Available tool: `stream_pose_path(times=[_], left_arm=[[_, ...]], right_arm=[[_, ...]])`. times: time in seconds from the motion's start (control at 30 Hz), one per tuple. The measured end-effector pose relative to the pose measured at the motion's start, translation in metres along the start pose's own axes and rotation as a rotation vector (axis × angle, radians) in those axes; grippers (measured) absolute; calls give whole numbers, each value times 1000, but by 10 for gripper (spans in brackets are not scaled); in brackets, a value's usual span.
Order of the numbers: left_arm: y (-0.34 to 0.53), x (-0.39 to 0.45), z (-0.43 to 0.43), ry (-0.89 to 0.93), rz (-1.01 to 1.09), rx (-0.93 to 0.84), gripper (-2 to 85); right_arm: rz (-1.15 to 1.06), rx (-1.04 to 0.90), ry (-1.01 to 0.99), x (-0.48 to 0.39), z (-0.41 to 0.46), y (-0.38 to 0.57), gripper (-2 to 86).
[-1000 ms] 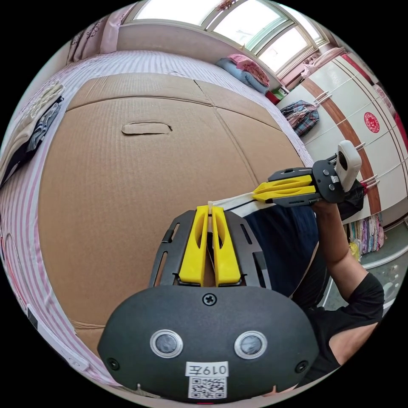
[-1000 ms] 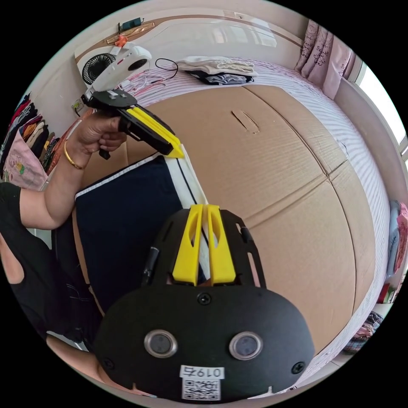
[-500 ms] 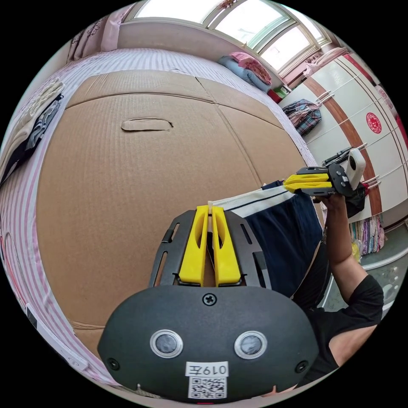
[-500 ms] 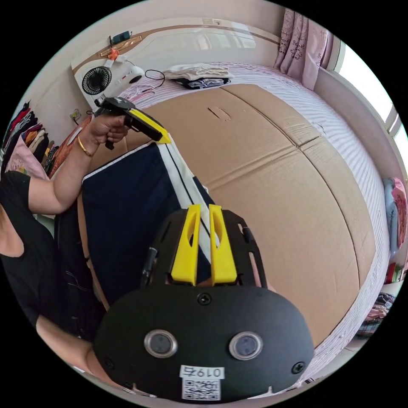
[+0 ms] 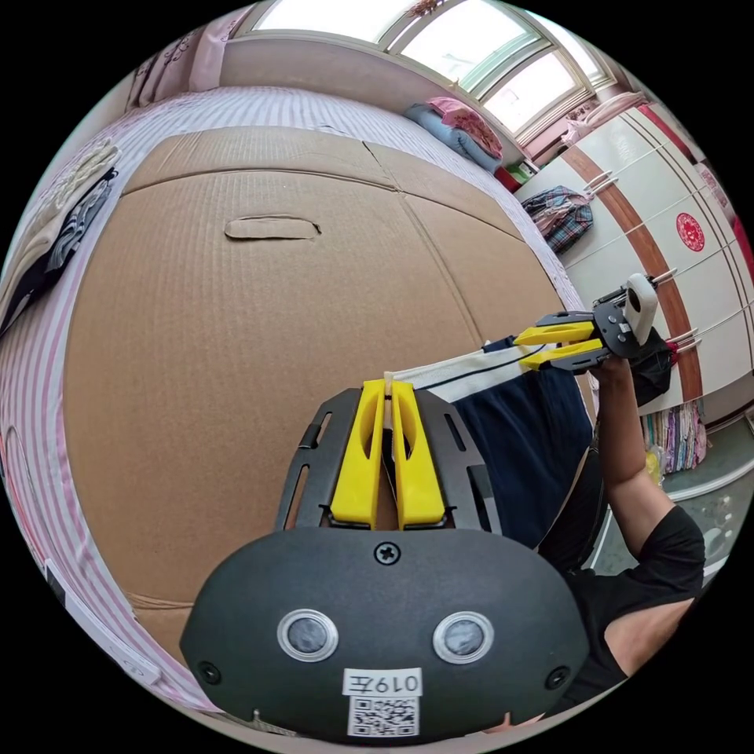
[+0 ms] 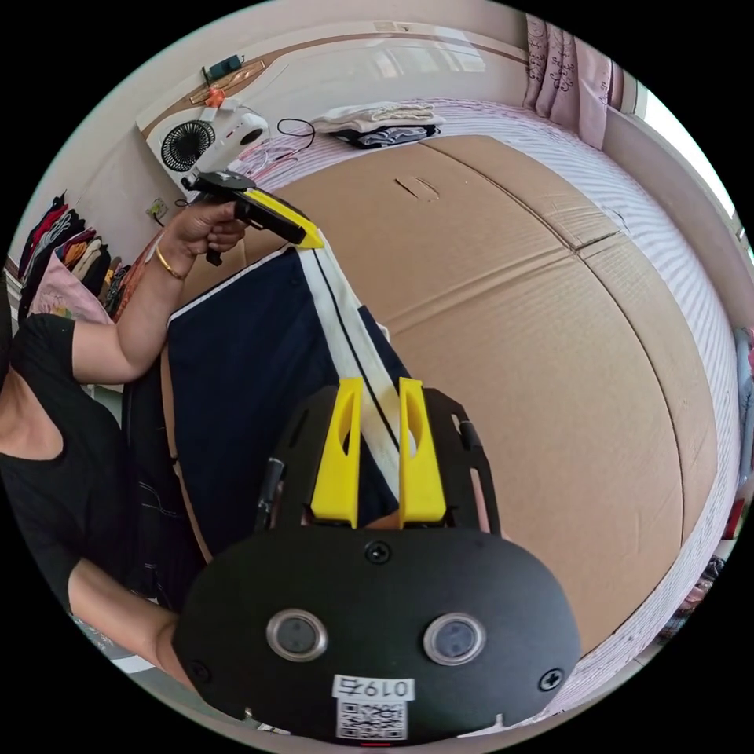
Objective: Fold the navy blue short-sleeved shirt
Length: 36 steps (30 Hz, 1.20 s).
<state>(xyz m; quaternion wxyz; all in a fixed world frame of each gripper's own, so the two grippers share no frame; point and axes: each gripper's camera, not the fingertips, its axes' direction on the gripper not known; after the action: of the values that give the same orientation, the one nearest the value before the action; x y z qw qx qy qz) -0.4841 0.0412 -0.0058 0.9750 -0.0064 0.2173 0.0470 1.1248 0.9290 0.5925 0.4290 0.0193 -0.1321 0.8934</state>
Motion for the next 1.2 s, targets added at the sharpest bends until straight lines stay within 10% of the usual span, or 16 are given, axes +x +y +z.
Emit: stream_pose_path(times=[1.2], left_arm=[[0,-9,-7,8,-3,-1,11]], right_arm=[[-53,-92,-481,49,-144,-98,33]])
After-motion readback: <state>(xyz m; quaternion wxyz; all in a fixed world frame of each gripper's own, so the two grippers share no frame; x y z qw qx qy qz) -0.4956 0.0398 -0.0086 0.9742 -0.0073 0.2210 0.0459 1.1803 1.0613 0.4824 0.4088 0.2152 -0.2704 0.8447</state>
